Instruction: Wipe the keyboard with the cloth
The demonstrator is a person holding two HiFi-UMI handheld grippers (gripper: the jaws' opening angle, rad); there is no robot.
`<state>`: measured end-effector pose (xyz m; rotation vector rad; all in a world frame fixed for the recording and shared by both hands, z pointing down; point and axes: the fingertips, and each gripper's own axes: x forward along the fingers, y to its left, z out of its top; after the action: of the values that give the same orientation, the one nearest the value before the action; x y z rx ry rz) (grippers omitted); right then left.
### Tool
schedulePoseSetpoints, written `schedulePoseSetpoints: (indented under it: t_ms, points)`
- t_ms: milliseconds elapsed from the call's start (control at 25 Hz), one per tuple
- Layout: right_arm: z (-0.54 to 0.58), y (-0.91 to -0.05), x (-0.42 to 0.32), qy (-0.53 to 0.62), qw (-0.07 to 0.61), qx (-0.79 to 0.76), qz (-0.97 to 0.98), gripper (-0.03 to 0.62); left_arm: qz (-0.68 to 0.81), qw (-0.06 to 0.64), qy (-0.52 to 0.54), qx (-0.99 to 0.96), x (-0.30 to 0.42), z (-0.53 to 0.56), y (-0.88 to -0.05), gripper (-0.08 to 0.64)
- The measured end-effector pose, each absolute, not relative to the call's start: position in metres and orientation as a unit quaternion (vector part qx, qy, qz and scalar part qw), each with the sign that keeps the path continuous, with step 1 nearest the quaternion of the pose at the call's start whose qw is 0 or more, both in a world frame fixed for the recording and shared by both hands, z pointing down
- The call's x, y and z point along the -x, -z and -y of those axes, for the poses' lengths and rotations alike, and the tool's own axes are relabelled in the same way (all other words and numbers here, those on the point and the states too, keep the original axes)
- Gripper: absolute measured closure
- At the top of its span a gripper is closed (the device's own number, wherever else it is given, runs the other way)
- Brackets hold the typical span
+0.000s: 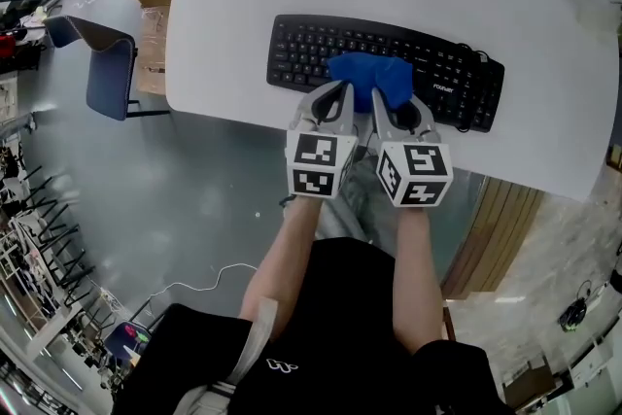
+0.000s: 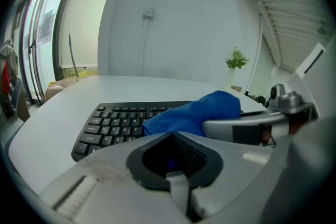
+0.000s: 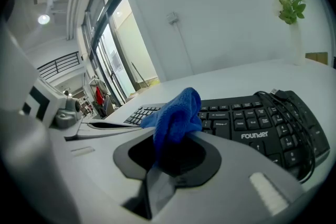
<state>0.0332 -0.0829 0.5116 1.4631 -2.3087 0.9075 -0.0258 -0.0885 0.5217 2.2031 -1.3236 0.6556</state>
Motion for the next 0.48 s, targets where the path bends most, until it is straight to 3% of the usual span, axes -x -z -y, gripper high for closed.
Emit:
schedulePoseSetpoints:
  t_ms: [480]
  points:
    - [0.070, -0.510, -0.083, -0.311, 0.123, -0.535, 0.776, 0.514, 0.451, 0.231, -0.248, -0.826, -0.024, 0.083, -0.519, 0.563]
